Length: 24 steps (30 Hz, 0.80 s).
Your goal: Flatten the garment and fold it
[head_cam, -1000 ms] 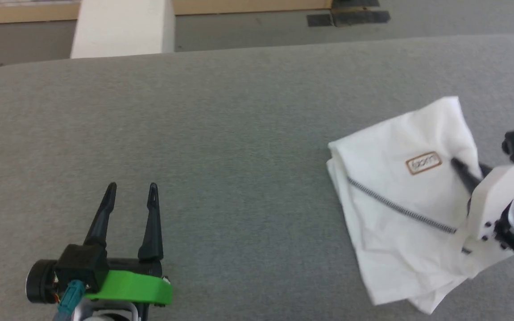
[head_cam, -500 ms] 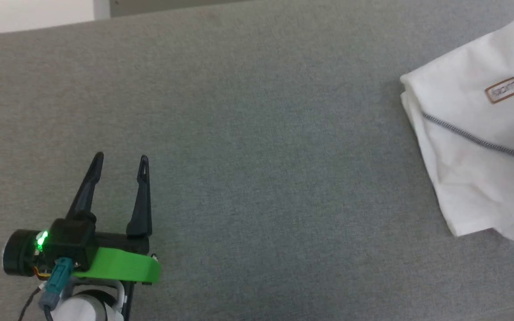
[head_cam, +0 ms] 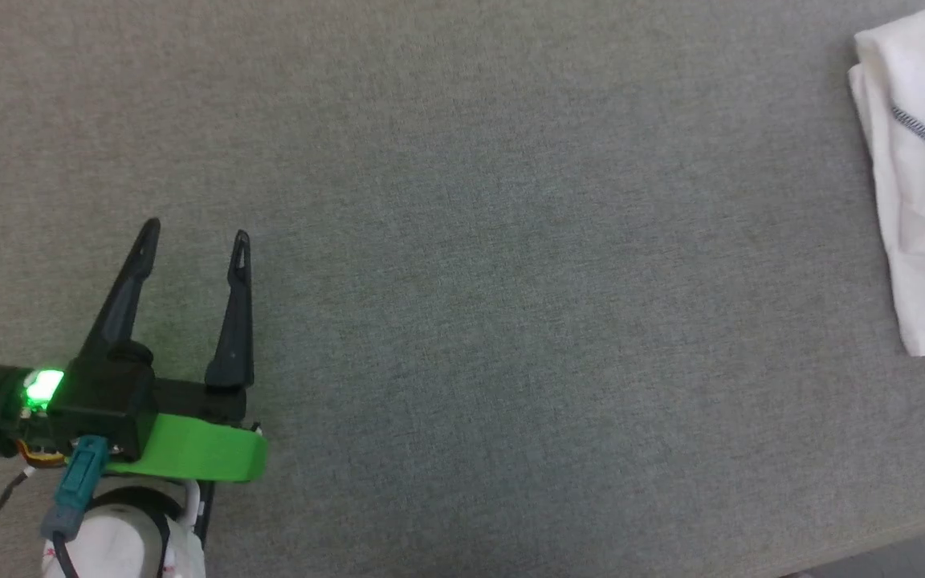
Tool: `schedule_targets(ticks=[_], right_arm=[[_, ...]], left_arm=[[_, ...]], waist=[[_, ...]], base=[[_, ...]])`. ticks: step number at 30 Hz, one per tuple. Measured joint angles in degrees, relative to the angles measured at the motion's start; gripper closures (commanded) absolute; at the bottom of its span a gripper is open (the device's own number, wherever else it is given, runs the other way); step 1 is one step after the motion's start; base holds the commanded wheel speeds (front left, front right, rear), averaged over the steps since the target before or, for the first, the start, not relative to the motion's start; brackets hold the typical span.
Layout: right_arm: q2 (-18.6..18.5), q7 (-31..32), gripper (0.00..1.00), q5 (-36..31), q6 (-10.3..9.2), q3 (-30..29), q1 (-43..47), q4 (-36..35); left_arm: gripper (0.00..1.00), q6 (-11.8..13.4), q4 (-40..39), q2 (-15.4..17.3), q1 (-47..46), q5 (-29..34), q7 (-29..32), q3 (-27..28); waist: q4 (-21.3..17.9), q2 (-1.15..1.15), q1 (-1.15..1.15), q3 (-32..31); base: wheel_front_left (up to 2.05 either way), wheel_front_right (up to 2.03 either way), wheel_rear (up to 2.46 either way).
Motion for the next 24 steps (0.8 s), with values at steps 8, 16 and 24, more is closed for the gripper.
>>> schedule_targets(ticks=[8,16,24], right_arm=[[-2.2,-4.8,1.0,-4.2,0.01,0.7,-3.6,5.9],[-1.6,-9.0,1.0,-6.5,0.01,-0.9,-6.6,13.3],[-1.0,-13.2,0.0,-9.2,0.01,-1.2,-8.7,19.6]], left_arm=[[0.0,0.1,-4.1,1.9,-2.6,1.4,2.5,0.5],[0.0,0.3,-6.4,3.1,-3.5,3.0,4.7,0.7],[0.0,0.6,-6.9,3.2,-3.8,3.1,5.0,0.8]], waist=[[-0.6,0.0,0.0,4.7],[-0.6,0.0,0.0,8.1],[0.4,0.0,-0.01,9.0]], base=[[0.0,0.0,0.0],[0.0,0.0,0.0],[0.0,0.0,0.0]])
